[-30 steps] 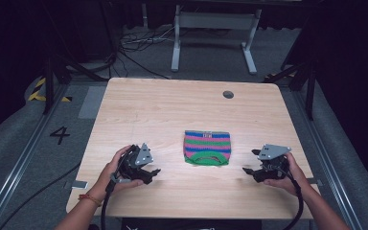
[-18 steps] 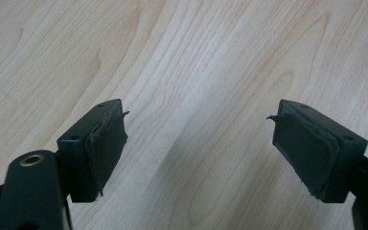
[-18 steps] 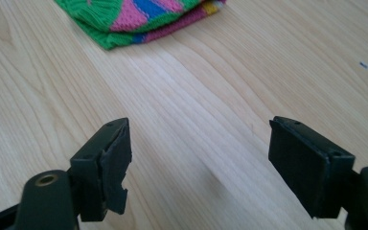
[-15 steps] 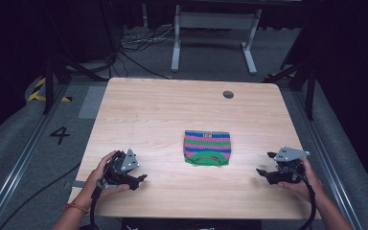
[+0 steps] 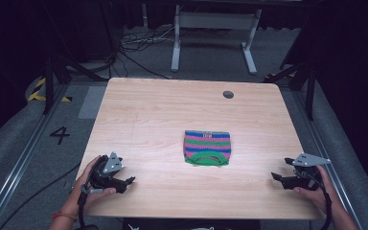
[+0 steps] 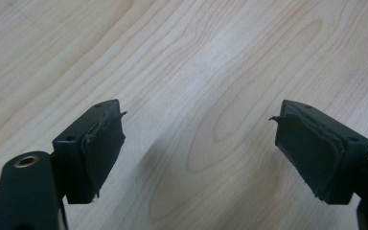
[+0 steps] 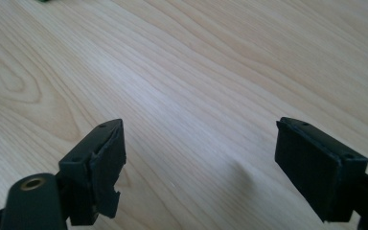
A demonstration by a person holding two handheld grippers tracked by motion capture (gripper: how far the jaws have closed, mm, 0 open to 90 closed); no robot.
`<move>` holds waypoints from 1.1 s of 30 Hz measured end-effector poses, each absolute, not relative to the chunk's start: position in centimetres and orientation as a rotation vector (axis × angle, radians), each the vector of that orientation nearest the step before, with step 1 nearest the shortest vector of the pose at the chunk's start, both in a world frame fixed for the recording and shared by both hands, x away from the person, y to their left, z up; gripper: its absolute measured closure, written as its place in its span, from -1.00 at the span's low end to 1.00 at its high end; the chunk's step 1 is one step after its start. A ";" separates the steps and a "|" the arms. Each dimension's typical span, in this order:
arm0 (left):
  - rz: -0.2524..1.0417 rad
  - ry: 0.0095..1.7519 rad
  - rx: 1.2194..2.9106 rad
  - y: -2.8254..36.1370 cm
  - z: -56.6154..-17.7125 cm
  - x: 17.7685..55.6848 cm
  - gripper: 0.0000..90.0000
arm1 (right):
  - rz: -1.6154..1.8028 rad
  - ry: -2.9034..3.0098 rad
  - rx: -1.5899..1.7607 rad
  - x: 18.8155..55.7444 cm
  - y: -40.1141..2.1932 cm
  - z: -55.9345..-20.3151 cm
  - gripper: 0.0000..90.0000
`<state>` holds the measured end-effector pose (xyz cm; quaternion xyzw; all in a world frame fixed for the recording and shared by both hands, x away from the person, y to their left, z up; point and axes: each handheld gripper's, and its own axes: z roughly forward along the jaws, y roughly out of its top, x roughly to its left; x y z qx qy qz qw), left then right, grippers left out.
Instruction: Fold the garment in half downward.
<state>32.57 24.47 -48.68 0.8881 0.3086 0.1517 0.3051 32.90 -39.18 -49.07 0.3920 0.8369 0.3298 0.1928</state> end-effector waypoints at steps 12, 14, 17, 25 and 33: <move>0.305 0.942 2.234 27.4 -49.9 32.0 -0.65 | 1.009 2.317 1.212 32.8 -41.4 -50.6 -0.65; 0.325 0.940 2.240 27.2 -49.9 32.0 -0.67 | 1.009 2.321 1.203 32.8 -41.4 -50.7 -0.66; 0.325 0.943 2.239 27.2 -49.9 31.9 -0.67 | 1.009 2.321 1.202 32.9 -41.4 -50.7 -0.66; 0.334 0.970 2.232 27.0 -49.9 31.8 -0.68 | 1.007 2.317 1.208 32.9 -41.5 -50.7 -0.66; 0.340 0.990 2.229 26.7 -49.9 31.9 -0.72 | 0.999 2.304 1.225 32.8 -41.5 -50.7 -0.66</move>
